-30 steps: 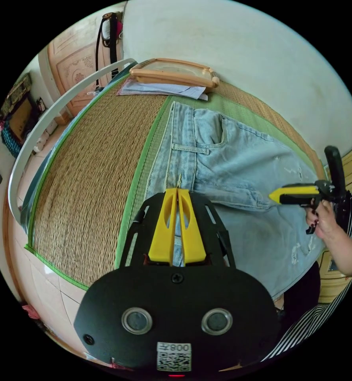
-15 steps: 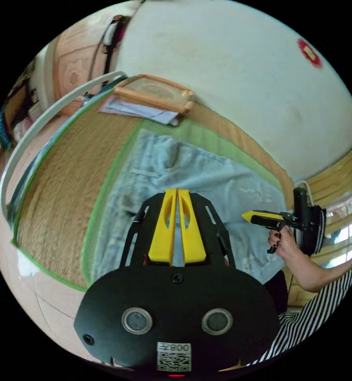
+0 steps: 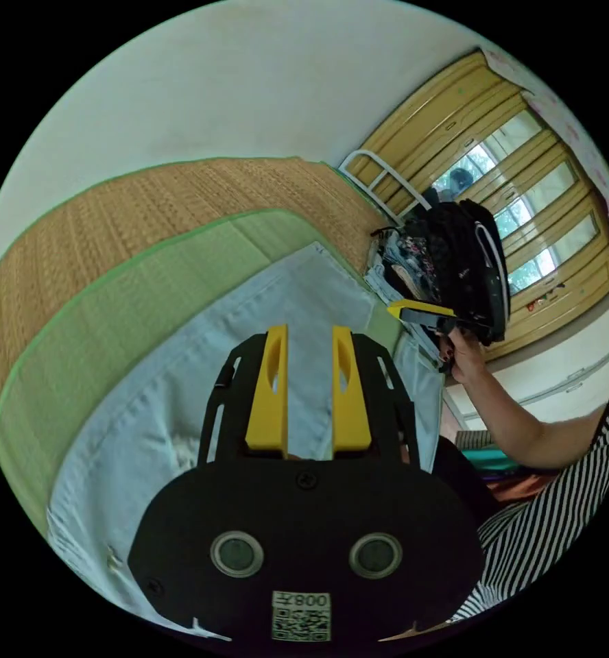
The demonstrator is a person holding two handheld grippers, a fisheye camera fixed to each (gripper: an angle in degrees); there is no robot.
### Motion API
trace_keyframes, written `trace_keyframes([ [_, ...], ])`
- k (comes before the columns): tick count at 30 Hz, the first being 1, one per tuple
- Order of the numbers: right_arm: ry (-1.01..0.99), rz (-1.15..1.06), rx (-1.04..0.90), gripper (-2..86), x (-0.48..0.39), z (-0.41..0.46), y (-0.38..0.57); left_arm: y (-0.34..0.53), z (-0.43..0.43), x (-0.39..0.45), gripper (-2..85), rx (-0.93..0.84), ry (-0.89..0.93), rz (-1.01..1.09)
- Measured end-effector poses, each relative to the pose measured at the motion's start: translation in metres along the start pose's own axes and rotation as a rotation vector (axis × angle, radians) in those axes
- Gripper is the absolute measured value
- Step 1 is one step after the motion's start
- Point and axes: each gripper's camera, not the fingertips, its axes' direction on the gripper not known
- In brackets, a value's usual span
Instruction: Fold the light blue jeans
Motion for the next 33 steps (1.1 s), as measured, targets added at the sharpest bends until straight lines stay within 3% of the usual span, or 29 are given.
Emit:
trace_keyframes([
  [9, 0.065, -0.047, -0.052, 6.6, -0.046, -0.056, -0.05, -0.078, 0.191, -0.028, 2.5, -0.209, -0.305, -0.025],
  [14, -0.094, -0.098, 0.048, 5.8, -0.077, -0.171, -0.055, -0.083, 0.226, -0.018, 0.7, -0.133, -0.273, 0.032],
  [17, -0.082, -0.107, 0.075, 5.9, -0.096, -0.228, -0.061, -0.088, 0.254, -0.013, 0.8, -0.106, -0.232, 0.059],
  [21, -0.07, -0.056, -0.066, 6.0, -0.115, -0.231, -0.073, -0.091, 0.34, -0.023, 2.2, -0.264, -0.311, 0.063],
  [23, -0.087, -0.022, -0.118, 6.0, -0.126, -0.239, -0.069, -0.093, 0.365, -0.024, 4.0, -0.258, -0.309, 0.058],
  [27, -0.128, 0.004, -0.087, 6.0, -0.151, -0.281, -0.064, -0.121, 0.419, -0.012, 7.9, -0.208, -0.237, 0.162],
  [33, -0.121, 0.007, -0.095, 6.0, -0.209, -0.344, -0.06, -0.162, 0.527, -0.014, 6.6, -0.315, -0.327, 0.238],
])
